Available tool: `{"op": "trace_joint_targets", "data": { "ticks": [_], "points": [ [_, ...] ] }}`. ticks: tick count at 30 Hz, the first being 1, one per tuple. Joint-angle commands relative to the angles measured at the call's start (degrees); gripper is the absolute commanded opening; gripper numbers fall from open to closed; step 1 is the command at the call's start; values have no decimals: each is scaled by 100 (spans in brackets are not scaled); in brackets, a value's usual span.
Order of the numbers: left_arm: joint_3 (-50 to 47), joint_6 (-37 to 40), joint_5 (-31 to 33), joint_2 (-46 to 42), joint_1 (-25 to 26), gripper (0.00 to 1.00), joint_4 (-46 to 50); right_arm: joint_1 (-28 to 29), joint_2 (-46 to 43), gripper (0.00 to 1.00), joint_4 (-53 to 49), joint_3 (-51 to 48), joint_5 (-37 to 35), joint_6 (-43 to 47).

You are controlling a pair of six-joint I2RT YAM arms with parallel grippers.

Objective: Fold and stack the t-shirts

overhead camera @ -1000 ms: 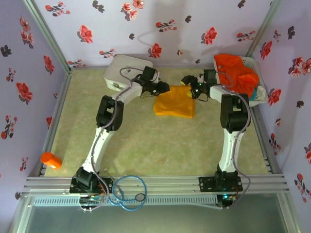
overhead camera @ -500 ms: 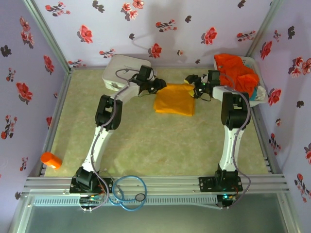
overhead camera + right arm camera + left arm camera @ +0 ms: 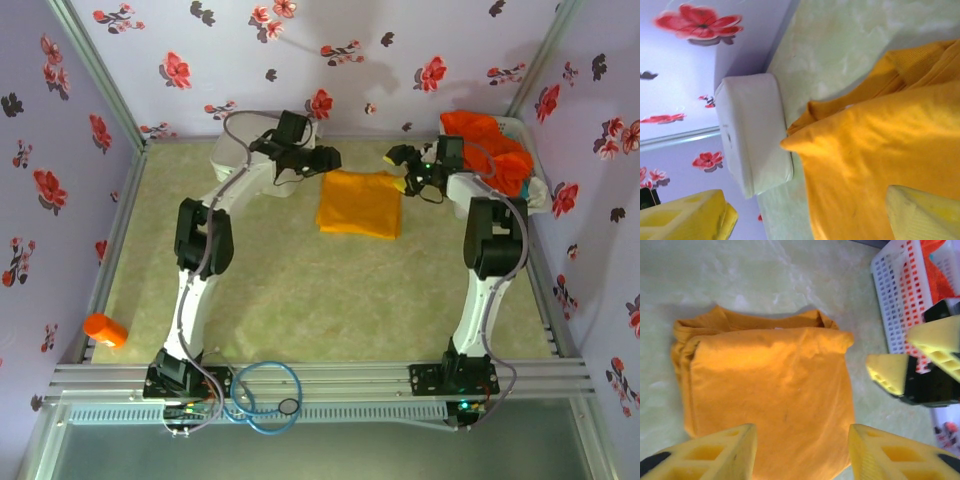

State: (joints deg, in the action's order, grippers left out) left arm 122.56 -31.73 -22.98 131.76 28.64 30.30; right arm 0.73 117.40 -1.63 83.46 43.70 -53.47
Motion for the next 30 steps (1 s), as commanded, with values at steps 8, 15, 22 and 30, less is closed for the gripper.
{"op": "trace_joint_targets", "data": {
  "ticks": [8, 15, 22, 30],
  "points": [
    [268, 1160, 1366, 514, 10, 62, 1666, -34, -1125, 90, -1388, -868, -537, 1249],
    [738, 1139, 1178, 986, 37, 68, 1639, -29, -1416, 90, -1952, -1161, -871, 1611],
    [805, 841, 1123, 1281, 102, 69, 1346, -30, -1571, 90, -1957, -1527, -924, 1666],
    [813, 444, 672, 1579, 142, 59, 931, -38, -1522, 88, -2254, -1543, -1086, 1772]
  ]
}}
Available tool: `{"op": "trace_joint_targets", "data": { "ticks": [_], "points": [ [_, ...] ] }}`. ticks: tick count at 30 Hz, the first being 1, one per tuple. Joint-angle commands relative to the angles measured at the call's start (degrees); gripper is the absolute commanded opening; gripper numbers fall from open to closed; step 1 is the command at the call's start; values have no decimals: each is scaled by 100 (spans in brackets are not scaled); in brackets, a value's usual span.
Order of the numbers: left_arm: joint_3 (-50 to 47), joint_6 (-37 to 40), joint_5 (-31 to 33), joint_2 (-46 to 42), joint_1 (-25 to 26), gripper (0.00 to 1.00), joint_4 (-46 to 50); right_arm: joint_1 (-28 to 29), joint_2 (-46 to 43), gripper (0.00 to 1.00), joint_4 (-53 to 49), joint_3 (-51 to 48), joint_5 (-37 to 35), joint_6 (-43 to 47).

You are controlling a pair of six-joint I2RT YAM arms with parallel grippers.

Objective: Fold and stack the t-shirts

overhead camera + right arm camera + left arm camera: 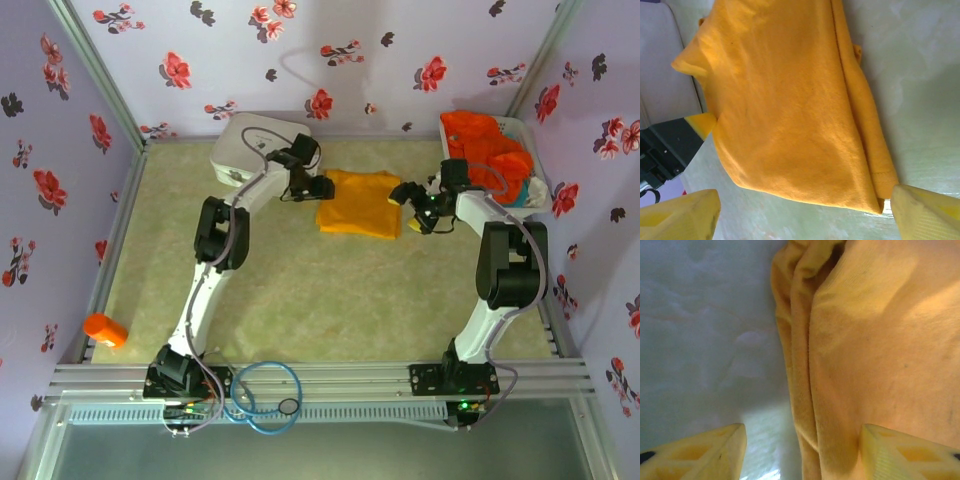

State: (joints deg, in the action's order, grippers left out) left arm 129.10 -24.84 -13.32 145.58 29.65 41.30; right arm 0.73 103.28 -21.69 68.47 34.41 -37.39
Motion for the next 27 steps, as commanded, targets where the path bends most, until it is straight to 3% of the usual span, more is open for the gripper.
{"op": "trace_joint_targets", "data": {
  "ticks": [1, 7, 15, 21, 24, 27],
  "points": [
    [147, -316, -397, 224, 41, 57, -232, -38, -125, 88, -263, -53, -161, 177],
    [94, -709, -823, 306, 58, 52, -481, -38, -131, 87, -242, -127, -206, 158],
    [68, -848, -846, 331, 144, 50, -447, -38, -103, 86, -157, -197, -140, 93],
    [-41, -966, -897, 357, 221, 46, -496, -54, -187, 86, 362, -398, 326, -126],
    [-56, -1005, -893, 384, 235, 37, -500, -56, -244, 86, 438, -465, 351, -166],
    [-66, -994, -852, 381, 243, 19, -410, -73, -281, 86, 413, -452, 347, -155]
  ]
}}
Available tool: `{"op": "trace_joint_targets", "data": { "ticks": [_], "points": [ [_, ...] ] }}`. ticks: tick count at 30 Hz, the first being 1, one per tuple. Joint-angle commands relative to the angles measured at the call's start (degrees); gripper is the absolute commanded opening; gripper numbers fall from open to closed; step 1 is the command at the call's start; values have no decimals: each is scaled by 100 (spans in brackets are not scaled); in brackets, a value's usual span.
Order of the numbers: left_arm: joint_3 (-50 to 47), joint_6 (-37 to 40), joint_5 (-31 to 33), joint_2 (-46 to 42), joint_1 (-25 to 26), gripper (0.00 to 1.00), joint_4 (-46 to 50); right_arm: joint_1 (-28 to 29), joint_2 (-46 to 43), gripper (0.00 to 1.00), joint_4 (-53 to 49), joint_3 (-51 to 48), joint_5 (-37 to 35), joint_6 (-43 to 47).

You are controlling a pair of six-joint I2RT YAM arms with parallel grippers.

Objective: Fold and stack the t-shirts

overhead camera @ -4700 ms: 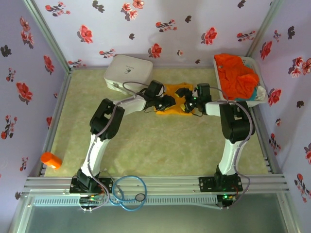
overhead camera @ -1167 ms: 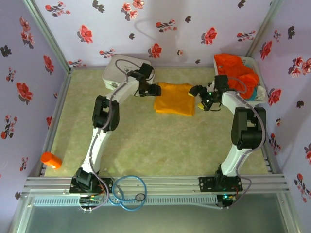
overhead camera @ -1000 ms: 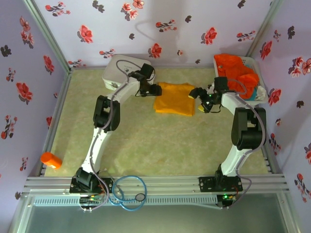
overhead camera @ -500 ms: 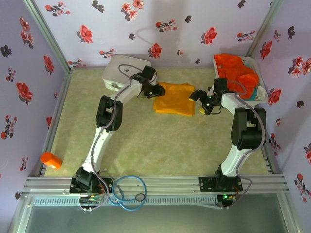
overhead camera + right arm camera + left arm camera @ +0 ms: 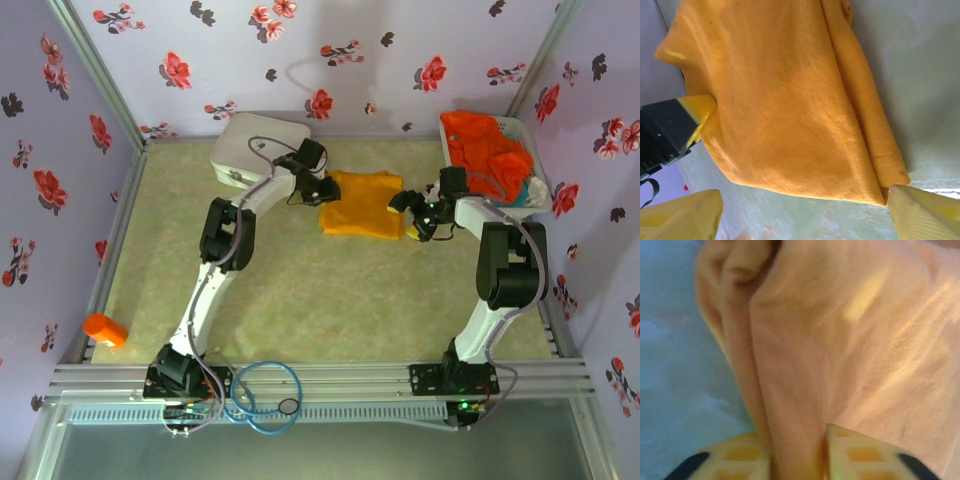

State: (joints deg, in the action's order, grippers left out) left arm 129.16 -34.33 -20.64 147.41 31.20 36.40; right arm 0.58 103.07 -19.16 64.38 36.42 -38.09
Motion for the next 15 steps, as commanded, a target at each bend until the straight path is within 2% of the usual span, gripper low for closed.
{"op": "trace_joint_targets", "data": {
  "ticks": [1, 6, 15],
  "points": [
    [-74, -12, -96, 178, 88, 16, 137, -66, -269, 86, 150, -45, 146, -89],
    [-314, 265, 242, -126, 138, 0, 439, -93, -302, 86, 123, -54, 106, -99],
    [-2143, 680, 963, -1534, 479, 0, 719, -155, -379, 84, 140, 12, 199, -70]
  ]
}}
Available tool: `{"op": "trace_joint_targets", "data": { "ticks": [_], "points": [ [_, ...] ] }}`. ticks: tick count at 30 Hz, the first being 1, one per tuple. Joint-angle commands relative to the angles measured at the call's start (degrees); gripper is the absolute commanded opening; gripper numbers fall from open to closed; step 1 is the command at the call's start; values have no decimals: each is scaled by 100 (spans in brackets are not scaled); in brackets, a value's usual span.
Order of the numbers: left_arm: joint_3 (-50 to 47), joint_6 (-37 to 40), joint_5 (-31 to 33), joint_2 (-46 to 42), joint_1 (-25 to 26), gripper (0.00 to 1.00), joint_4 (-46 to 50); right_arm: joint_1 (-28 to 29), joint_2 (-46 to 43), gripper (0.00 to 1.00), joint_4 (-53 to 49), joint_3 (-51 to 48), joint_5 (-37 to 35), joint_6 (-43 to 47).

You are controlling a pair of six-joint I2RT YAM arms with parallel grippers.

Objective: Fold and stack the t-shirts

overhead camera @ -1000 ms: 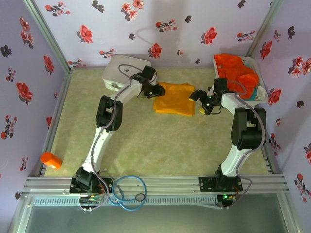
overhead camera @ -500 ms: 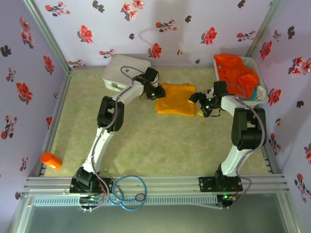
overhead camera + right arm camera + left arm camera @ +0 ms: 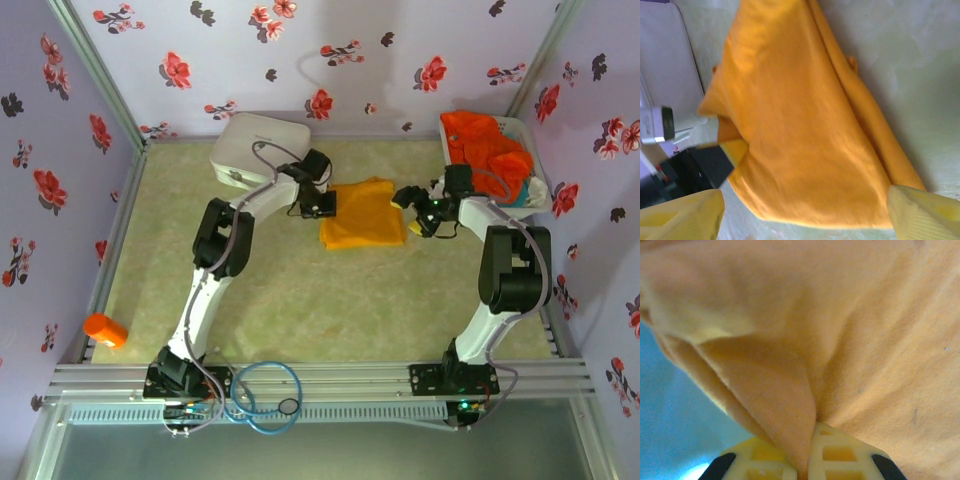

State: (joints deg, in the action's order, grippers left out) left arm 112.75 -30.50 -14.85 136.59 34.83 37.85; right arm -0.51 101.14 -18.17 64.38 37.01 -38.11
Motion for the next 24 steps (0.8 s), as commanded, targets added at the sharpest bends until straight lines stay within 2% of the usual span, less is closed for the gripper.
{"op": "trace_joint_targets", "data": {
  "ticks": [1, 7, 12, 18, 24],
  "points": [
    [-831, 306, 427, -671, 114, 0, 542, -45, -207, 84, 38, 6, 157, -66],
    [-2199, 414, 892, -1712, -1, 0, 929, -45, -256, 84, 36, -18, 166, -66],
    [-2951, 460, 1424, -2499, -355, 0, 1350, -43, -261, 84, 121, -75, 216, -138],
    [-3554, 664, 2022, -3281, -954, 0, 1851, -45, -314, 84, 32, -69, 254, -88],
    [-3815, 882, 2533, -3668, -1538, 0, 2150, -44, -331, 84, -5, -41, 245, -79]
  ]
}}
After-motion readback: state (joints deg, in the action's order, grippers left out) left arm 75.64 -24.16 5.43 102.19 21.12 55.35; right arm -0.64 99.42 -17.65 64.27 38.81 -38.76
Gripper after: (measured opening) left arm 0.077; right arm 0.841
